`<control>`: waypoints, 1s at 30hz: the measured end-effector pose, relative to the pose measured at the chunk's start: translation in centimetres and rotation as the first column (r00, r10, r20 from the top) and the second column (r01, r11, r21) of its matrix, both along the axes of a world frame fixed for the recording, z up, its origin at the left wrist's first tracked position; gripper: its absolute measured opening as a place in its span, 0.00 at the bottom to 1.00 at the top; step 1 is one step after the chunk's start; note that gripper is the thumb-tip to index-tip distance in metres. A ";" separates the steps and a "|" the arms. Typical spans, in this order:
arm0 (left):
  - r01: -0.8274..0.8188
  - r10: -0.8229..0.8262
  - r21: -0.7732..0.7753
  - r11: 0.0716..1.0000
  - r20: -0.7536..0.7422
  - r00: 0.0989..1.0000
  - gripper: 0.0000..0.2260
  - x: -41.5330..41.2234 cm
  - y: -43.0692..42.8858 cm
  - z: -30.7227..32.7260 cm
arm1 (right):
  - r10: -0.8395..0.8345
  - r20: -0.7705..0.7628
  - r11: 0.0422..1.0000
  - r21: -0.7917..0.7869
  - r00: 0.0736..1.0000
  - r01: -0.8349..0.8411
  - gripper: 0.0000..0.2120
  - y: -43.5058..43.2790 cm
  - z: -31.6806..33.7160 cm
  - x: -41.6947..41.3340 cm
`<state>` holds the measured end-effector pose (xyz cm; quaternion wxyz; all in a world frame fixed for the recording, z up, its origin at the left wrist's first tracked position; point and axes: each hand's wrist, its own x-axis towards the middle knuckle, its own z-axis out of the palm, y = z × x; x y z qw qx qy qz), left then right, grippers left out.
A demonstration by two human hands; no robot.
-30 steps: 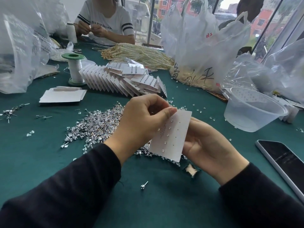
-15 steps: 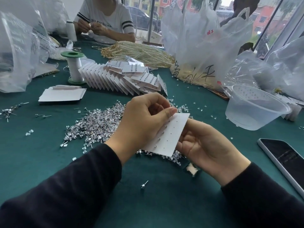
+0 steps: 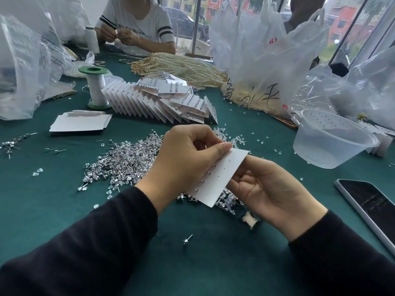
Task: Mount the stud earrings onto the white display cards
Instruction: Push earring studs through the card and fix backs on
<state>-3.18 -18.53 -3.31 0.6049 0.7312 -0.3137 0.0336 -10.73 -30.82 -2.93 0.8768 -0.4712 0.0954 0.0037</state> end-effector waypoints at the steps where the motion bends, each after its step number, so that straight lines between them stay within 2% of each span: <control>1: -0.012 0.012 0.003 1.000 0.010 1.000 0.07 0.0 0.0 0.0 | 0.009 0.010 1.000 0.001 1.000 -0.009 0.07 0.0 0.0 0.0; 7: -0.022 0.021 0.027 0.999 0.027 0.999 0.09 -0.2 0.0 0.2 | 0.012 0.029 1.000 0.002 0.999 -0.012 0.07 0.0 -0.1 -0.1; 12: 0.076 -0.088 0.113 0.991 0.110 0.990 0.12 -0.7 0.2 0.5 | -0.132 0.066 0.981 -0.131 0.989 0.140 0.18 -0.1 -0.2 0.0; 15: 0.076 -0.123 0.203 0.976 0.229 0.966 0.21 -1.2 0.2 0.5 | -0.244 0.081 0.936 -0.240 0.966 0.256 0.07 -0.4 -0.1 0.0; 18: 0.073 -0.138 0.208 0.975 0.319 0.938 0.12 -1.2 0.1 0.5 | -0.262 0.075 0.927 -0.258 0.962 0.273 0.02 -0.6 -0.1 0.0; 21: 0.018 -0.071 0.152 0.988 0.355 0.932 0.10 -1.0 0.2 0.6 | -0.251 0.167 0.902 -0.316 0.953 0.293 0.01 -0.5 0.0 -0.2; 26: -0.057 0.030 0.068 0.996 0.347 0.937 0.06 -0.9 0.3 0.8 | -0.205 0.306 0.850 -0.415 0.930 0.324 0.08 -0.3 0.2 -0.3; 27: -0.099 0.077 0.055 0.994 0.317 0.945 0.06 -0.7 0.4 0.7 | -0.202 0.324 0.815 -0.467 0.924 0.342 0.07 -0.6 0.4 -0.4; 28: -0.144 0.129 0.035 0.989 0.264 0.956 0.05 -0.4 0.4 0.7 | -0.185 0.351 0.720 -0.587 0.918 0.370 0.04 -1.0 0.6 -0.5; 29: -0.174 0.170 0.006 0.985 0.175 0.970 0.06 -0.1 0.4 0.6 | -0.140 0.374 0.549 -0.741 0.917 0.386 0.01 -1.5 0.8 -0.5; 30: -0.182 0.184 -0.036 0.983 0.055 0.981 0.06 0.2 0.5 0.7 | -0.082 0.366 0.330 -0.867 0.927 0.372 0.02 -1.8 0.8 -0.6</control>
